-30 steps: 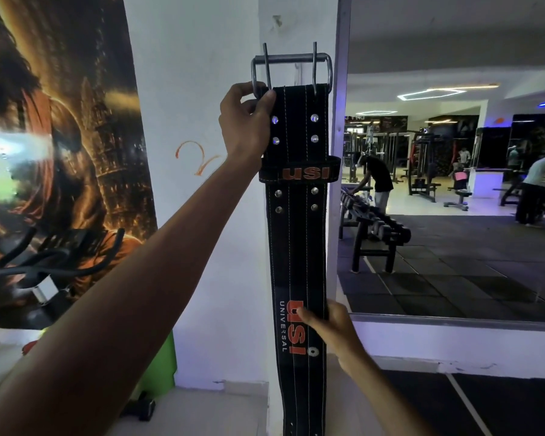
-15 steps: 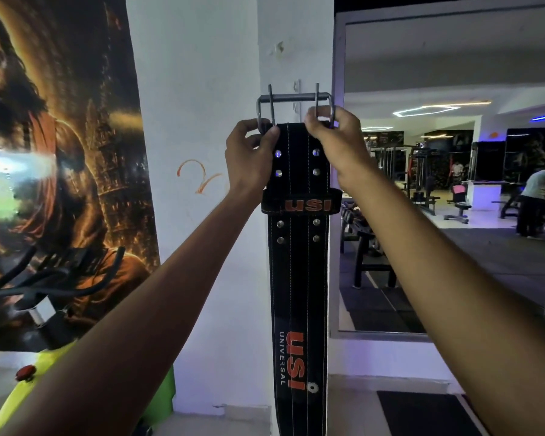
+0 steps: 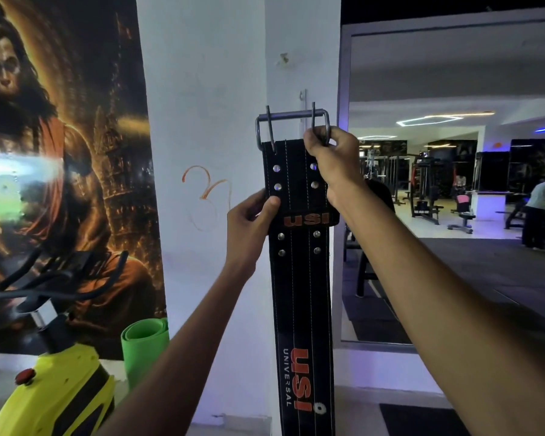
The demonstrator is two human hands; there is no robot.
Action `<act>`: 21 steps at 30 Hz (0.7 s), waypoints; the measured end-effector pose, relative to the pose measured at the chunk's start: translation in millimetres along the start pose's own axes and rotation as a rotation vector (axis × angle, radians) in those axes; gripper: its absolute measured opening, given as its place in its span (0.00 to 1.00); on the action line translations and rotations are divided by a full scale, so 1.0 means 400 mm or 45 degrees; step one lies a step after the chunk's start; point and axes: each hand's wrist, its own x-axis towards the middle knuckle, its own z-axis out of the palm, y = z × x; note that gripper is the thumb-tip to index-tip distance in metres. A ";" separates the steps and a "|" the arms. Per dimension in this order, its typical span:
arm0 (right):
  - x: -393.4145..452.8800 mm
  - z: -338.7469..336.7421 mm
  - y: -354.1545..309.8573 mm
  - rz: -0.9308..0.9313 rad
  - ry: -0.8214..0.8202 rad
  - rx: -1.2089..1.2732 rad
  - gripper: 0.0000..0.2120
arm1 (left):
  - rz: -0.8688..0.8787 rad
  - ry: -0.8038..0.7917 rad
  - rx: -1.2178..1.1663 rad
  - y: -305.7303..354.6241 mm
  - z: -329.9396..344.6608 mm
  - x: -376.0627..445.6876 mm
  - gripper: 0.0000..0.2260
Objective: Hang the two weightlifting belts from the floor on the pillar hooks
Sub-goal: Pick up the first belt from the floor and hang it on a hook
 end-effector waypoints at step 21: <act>0.014 -0.026 -0.011 0.005 0.089 0.013 0.08 | -0.522 -0.170 0.060 -0.250 -0.027 -0.278 0.04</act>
